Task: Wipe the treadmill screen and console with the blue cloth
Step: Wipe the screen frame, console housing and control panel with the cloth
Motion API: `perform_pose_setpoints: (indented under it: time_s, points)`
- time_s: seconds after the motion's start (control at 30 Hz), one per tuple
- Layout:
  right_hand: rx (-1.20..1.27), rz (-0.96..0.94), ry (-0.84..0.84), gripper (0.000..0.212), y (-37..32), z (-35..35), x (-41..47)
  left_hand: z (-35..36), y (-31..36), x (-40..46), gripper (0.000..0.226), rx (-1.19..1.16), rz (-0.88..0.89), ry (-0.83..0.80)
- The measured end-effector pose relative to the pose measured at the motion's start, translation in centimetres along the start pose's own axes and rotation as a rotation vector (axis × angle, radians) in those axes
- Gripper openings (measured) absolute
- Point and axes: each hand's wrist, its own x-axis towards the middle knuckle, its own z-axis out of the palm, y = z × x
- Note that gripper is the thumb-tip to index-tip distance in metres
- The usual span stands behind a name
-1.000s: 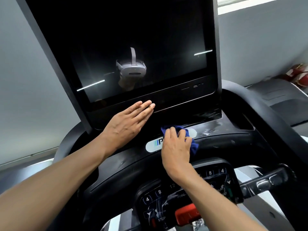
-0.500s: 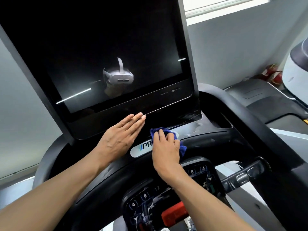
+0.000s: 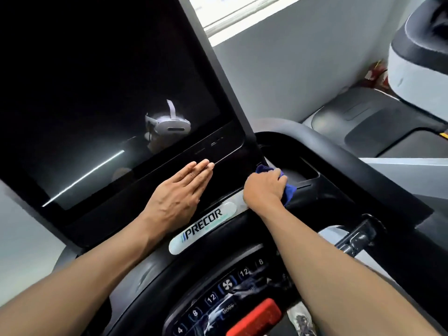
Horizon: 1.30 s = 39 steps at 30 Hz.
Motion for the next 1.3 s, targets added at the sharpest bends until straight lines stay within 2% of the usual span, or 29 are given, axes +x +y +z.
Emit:
perform_pose_setpoints:
  time_s: [0.1, 0.23, 0.3, 0.43, 0.47, 0.6, 0.67, 0.73, 0.83, 0.9, 1.03, 1.1, 1.17, 1.3]
  points:
    - [0.014, -0.047, -0.025, 0.033, 1.3, 0.1, 0.3, -0.1, 0.8, 1.6, 0.066, -0.028, 0.066, -0.024]
    - [0.111, -0.190, 0.053, 0.037, 3.8, 2.3, -1.8, 0.9, 3.6, 1.4, 0.061, -0.144, 0.155, -0.081]
    - [0.159, -0.252, 0.075, 0.046, 4.6, 2.8, -2.5, 1.6, 4.8, 0.4, 0.061, -0.232, 0.086, -0.135]
    - [0.115, -0.592, 0.067, 0.069, 3.0, 3.9, -5.0, 2.3, 6.1, -1.1, 0.071, -0.350, -0.064, -0.224]
    - [0.105, -0.600, 0.068, 0.072, 3.7, 3.8, -4.4, 2.4, 6.3, -1.2, 0.074, -0.366, -0.080, -0.227]
    - [0.030, -0.441, 0.088, 0.079, 7.4, 3.4, -2.6, 2.7, 7.3, -2.1, 0.084, -0.443, -0.198, -0.246]
    - [0.060, -0.531, 0.076, 0.077, 6.4, 4.0, -3.7, 2.8, 7.9, -2.3, 0.089, -0.507, -0.264, -0.253]
    - [0.069, -0.713, 0.071, 0.075, 6.0, 4.2, -3.6, 2.6, 8.2, -2.1, 0.093, -0.541, -0.293, -0.273]
    - [0.083, -0.704, 0.119, 0.086, 8.7, 3.3, -0.4, 2.7, 8.0, -2.0, 0.097, -0.543, -0.282, -0.285]
    - [0.111, -0.684, 0.144, 0.079, 9.7, 3.5, -1.2, 3.1, 8.2, -2.1, 0.097, -0.553, -0.287, -0.279]
    - [0.052, -0.794, 0.095, 0.072, 7.3, 3.4, -3.0, 3.0, 8.5, -2.0, 0.091, -0.579, -0.315, -0.276]
    - [0.084, -0.729, 0.058, 0.071, 7.5, 2.2, -1.6, 2.7, 8.2, -1.8, 0.085, -0.582, -0.308, -0.321]
    - [0.015, -0.662, 0.084, 0.063, 8.6, 2.5, -1.5, 2.6, 8.3, -1.9, 0.083, -0.587, -0.313, -0.309]
    - [0.021, -0.715, 0.050, 0.060, 8.3, 3.2, -3.2, 3.0, 8.8, -2.0, 0.082, -0.621, -0.335, -0.303]
